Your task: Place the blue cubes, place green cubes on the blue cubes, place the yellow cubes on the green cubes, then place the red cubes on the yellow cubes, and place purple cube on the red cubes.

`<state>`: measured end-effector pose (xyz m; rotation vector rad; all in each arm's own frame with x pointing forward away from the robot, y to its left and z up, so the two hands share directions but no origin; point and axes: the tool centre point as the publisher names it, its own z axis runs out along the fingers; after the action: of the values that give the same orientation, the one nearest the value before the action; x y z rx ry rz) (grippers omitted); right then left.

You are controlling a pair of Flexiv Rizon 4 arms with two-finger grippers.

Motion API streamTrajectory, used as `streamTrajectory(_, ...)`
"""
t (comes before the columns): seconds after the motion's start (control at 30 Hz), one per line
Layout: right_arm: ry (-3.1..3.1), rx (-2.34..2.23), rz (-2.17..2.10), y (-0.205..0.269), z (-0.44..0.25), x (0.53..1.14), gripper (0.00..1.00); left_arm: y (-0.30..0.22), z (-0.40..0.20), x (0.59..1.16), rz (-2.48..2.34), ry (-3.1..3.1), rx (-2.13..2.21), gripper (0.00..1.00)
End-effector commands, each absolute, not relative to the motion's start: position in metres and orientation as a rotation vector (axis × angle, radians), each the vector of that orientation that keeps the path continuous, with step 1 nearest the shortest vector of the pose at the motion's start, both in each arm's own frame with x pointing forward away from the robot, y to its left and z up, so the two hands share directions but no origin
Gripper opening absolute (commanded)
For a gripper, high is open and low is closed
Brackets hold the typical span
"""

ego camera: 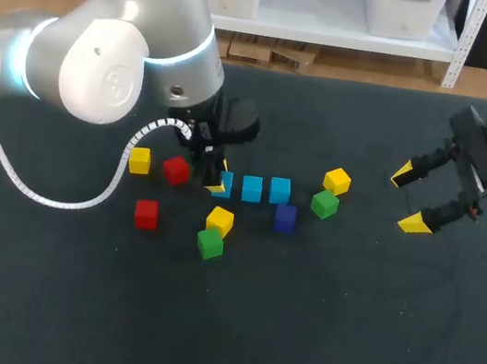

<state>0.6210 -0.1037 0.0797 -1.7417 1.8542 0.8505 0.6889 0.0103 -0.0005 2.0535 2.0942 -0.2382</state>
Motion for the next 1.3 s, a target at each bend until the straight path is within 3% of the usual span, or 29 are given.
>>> streamTrajectory(0.03,1.852,-1.742,0.852,-0.1036,0.0792,0.6213,1.0,0.0091,-0.0009,0.6905,-0.24,2.099,2.056,0.07)
streamTrajectory(0.43,1.852,-1.742,0.852,-0.1036,0.0792,0.6213,1.0,0.0076,-0.0031,0.6892,-0.25,2.105,2.06,0.33)
streamTrajectory(0.77,1.852,-1.742,0.852,-0.1036,0.0792,0.6213,1.0,0.0098,-0.0027,0.6916,-0.238,2.112,2.05,0.32)
streamTrajectory(1.3,1.852,-1.742,0.852,-0.1036,0.0792,0.6213,1.0,0.0086,-0.0027,0.6898,-0.246,2.11,2.057,0.47)
